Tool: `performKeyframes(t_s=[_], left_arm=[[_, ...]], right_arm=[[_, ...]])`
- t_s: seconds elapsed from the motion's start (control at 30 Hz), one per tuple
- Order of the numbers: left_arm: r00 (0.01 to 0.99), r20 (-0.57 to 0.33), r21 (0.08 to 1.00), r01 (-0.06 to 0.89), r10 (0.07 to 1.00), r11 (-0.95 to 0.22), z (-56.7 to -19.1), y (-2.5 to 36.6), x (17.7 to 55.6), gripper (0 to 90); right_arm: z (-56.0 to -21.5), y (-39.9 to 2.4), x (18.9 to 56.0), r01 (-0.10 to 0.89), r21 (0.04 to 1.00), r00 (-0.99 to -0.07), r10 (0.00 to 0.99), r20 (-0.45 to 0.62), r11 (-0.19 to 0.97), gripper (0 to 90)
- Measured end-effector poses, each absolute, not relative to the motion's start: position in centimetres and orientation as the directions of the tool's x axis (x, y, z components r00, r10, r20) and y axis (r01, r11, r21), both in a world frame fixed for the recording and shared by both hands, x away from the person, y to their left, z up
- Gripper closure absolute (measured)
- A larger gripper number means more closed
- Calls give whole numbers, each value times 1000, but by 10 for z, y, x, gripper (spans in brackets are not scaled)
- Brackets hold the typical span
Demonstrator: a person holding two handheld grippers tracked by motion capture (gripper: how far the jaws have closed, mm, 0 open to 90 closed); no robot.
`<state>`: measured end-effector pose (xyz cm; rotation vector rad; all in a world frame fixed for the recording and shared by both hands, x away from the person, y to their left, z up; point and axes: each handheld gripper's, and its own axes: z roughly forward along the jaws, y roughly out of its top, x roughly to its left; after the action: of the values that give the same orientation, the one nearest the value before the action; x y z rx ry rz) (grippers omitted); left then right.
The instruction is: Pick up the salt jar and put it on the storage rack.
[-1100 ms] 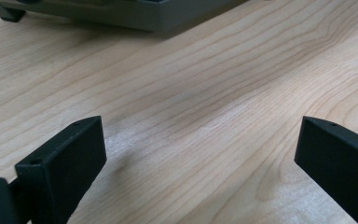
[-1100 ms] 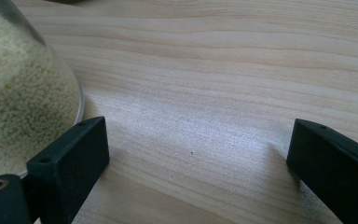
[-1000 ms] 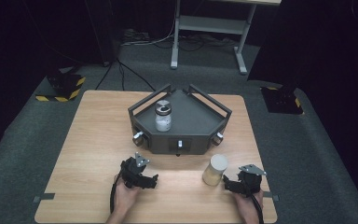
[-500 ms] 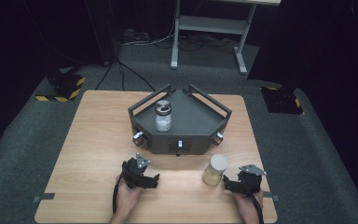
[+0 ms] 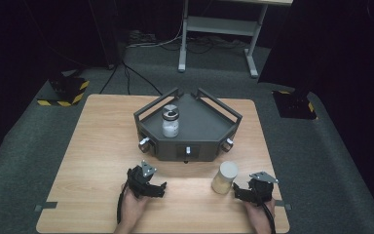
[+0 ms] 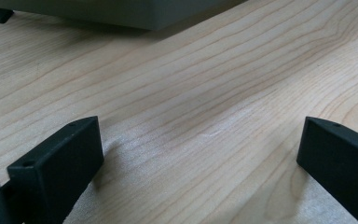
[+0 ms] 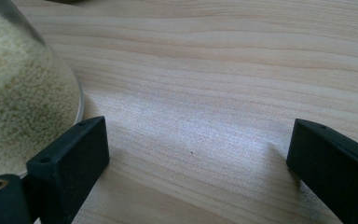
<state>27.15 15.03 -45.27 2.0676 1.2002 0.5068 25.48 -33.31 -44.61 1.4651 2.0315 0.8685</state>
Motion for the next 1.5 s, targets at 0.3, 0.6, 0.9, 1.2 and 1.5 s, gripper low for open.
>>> performKeyframes(t_s=[0.3,0.6,0.9,1.2,1.5], left_arm=[[504,-1,729,592,864,-344,-453,151,270,23],[508,-1,731,588,861,-346,-453,151,269,38],[502,0,731,591,865,-343,-453,150,268,38],[486,-3,731,597,874,-330,-453,148,265,42],[481,-4,731,600,877,-326,-453,147,264,41]], right_arm=[[-446,-333,255,644,732,-306,952,-19,222,52],[-446,-332,256,648,730,-301,953,-19,219,37],[-446,-333,256,647,729,-302,953,-20,221,37],[-445,-332,257,652,726,-299,954,-19,219,16],[-445,-332,258,655,721,-308,951,-18,225,3]])
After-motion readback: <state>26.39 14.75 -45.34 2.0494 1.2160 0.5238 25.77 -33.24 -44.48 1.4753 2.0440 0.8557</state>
